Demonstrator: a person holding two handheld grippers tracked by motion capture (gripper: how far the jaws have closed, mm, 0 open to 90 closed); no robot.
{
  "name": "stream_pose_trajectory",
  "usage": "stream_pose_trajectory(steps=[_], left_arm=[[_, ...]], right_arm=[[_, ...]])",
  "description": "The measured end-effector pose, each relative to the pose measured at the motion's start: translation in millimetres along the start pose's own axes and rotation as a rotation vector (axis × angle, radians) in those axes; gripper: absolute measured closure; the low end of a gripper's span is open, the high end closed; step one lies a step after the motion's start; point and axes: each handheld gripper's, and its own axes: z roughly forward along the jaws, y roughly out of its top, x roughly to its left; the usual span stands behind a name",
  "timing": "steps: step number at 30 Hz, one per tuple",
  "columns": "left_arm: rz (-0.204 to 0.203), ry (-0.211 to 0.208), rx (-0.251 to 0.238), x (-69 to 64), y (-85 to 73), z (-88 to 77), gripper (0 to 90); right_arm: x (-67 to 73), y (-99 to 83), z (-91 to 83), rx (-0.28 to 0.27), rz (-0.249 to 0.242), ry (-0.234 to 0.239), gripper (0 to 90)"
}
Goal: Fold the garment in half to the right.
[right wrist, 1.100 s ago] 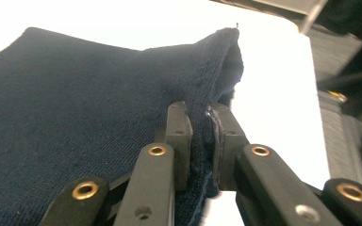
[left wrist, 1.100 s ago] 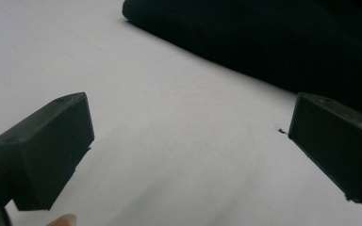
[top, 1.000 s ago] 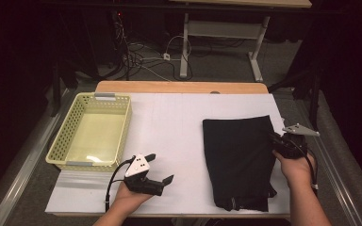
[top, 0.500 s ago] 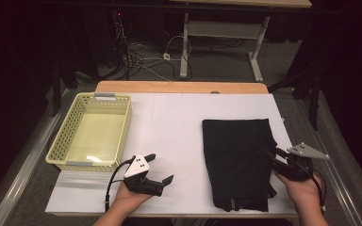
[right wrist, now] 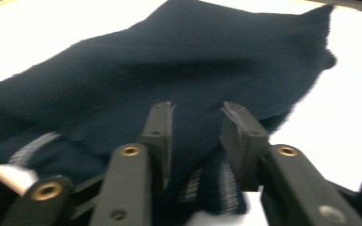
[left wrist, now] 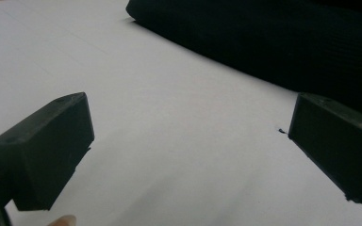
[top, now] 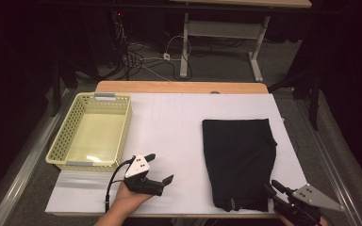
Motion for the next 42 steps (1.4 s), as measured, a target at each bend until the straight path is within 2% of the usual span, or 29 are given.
stream_pose_trajectory(steps=[2, 3, 5, 7, 9, 11, 12, 13, 15, 20, 25, 30, 34, 42], left_arm=[[0.001, 0.005, 0.004, -0.3, 0.1, 0.1, 0.4], [0.003, 0.006, 0.006, -0.6, 0.2, 0.4, 0.4], [0.006, 0.01, 0.006, -1.2, 0.2, 0.6, 0.4], [0.007, 0.011, 0.006, -1.3, 0.2, 0.5, 0.4], [0.007, 0.011, 0.007, -1.2, 0.2, 0.6, 0.4], [0.007, 0.012, 0.007, -1.3, 0.2, 0.6, 0.4], [0.007, 0.012, 0.007, -1.4, 0.2, 0.7, 0.4], [0.008, 0.012, 0.007, -1.4, 0.2, 0.6, 0.6], [0.008, 0.013, 0.007, -1.5, 0.2, 0.6, 0.7], [0.009, 0.017, 0.007, -1.8, 0.2, 0.6, 0.7], [0.013, 0.02, 0.012, -2.3, 0.5, 1.2, 0.7], [0.012, 0.017, 0.013, -1.9, 0.5, 1.2, 0.7], [0.012, 0.013, 0.013, -1.8, 0.5, 1.2, 0.7], [0.016, 0.012, 0.013, -2.2, 0.5, 1.3, 0.7]], right_arm=[[6.6, -6.2, 0.0, -0.026, 0.034, 0.019, 52.0], [8.9, -9.0, 1.8, -0.018, 0.041, 0.032, 49.4], [12.6, -14.0, 5.6, 0.016, 0.009, 0.028, 49.2], [12.2, -18.7, 9.5, 0.041, 0.004, 0.012, 49.8], [10.1, -23.1, 13.7, 0.069, 0.003, 0.001, 56.7], [9.0, -26.8, 14.2, 0.067, -0.028, -0.02, 73.0], [7.5, -28.1, 13.6, 0.064, -0.024, -0.016, 78.2], [5.9, -29.3, 12.9, 0.06, -0.01, 0.001, 81.2], [6.9, -30.3, 11.0, 0.057, -0.032, -0.005, 82.6], [6.6, -25.0, -5.1, 0.035, -0.047, -0.037, 82.6], [-5.1, -29.1, -21.4, 0.028, -0.017, -0.065, 82.6], [-9.2, -40.8, -14.6, 0.082, -0.009, -0.056, 82.1], [-9.0, -43.6, -9.7, 0.102, -0.006, -0.051, 80.1], [-11.5, -39.4, -12.6, 0.083, 0.018, -0.028, 63.6]])
